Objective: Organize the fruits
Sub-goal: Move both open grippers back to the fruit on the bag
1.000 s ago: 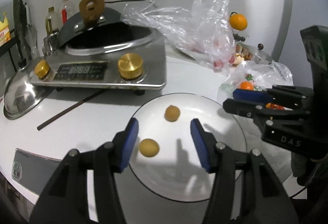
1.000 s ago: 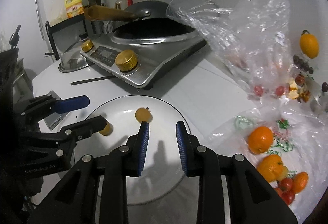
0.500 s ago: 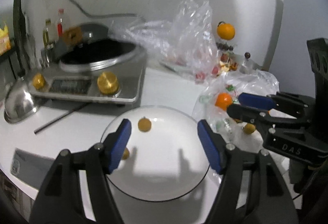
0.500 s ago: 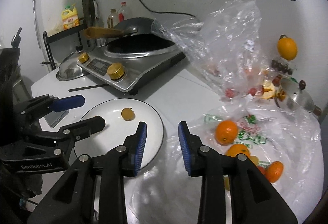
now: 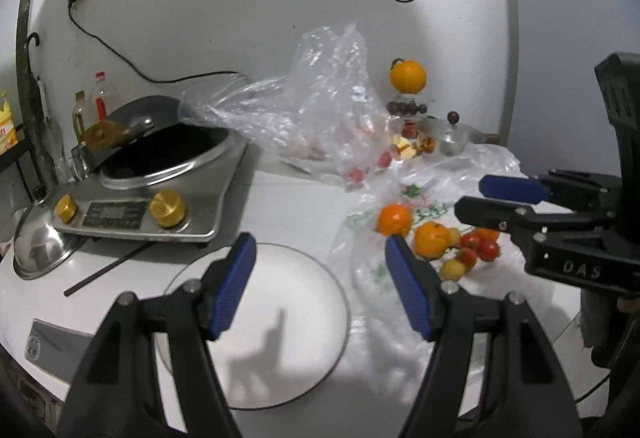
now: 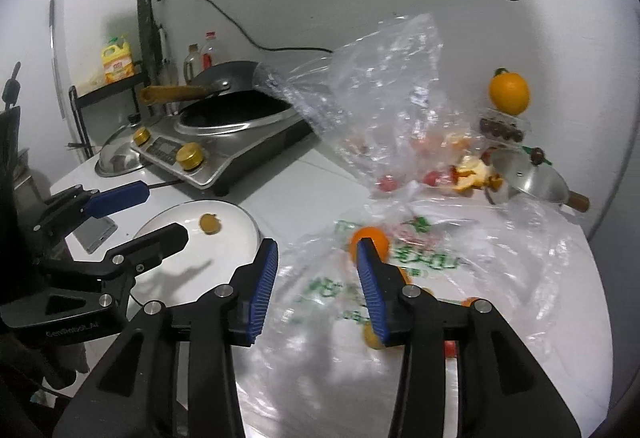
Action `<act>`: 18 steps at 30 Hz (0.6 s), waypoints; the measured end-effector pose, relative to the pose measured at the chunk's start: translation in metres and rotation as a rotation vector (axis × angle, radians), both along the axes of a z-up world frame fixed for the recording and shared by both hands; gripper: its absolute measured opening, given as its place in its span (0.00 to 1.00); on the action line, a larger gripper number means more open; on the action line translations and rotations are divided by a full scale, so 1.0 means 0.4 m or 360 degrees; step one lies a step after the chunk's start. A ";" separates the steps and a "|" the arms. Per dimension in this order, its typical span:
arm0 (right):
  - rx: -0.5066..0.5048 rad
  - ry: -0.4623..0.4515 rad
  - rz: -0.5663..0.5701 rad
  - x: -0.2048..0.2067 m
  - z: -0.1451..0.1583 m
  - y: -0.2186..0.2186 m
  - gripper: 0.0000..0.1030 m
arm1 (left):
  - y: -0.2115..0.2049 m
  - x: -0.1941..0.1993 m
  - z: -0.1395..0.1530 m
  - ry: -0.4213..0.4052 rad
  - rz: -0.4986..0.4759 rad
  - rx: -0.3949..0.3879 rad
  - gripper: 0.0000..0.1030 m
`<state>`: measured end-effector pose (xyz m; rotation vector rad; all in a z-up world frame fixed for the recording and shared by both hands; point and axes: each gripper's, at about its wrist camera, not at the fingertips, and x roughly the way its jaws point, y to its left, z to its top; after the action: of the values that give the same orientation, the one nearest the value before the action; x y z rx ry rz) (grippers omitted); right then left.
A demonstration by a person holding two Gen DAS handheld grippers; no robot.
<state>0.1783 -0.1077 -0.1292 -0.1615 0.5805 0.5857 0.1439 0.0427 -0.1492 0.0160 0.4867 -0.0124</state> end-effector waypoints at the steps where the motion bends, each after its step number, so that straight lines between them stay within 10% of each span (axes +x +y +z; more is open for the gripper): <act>1: 0.0009 -0.0004 -0.0013 0.002 0.000 -0.016 0.42 | -0.011 0.001 0.003 -0.0010 -0.0006 -0.0002 0.67; 18: 0.0054 0.0011 -0.0155 0.068 -0.029 -0.222 0.42 | -0.189 0.073 -0.020 0.0087 -0.0172 -0.0047 0.66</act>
<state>0.2055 -0.1963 -0.1407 -0.0988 0.5814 0.5012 0.1732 -0.0328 -0.1574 0.0129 0.5397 -0.1260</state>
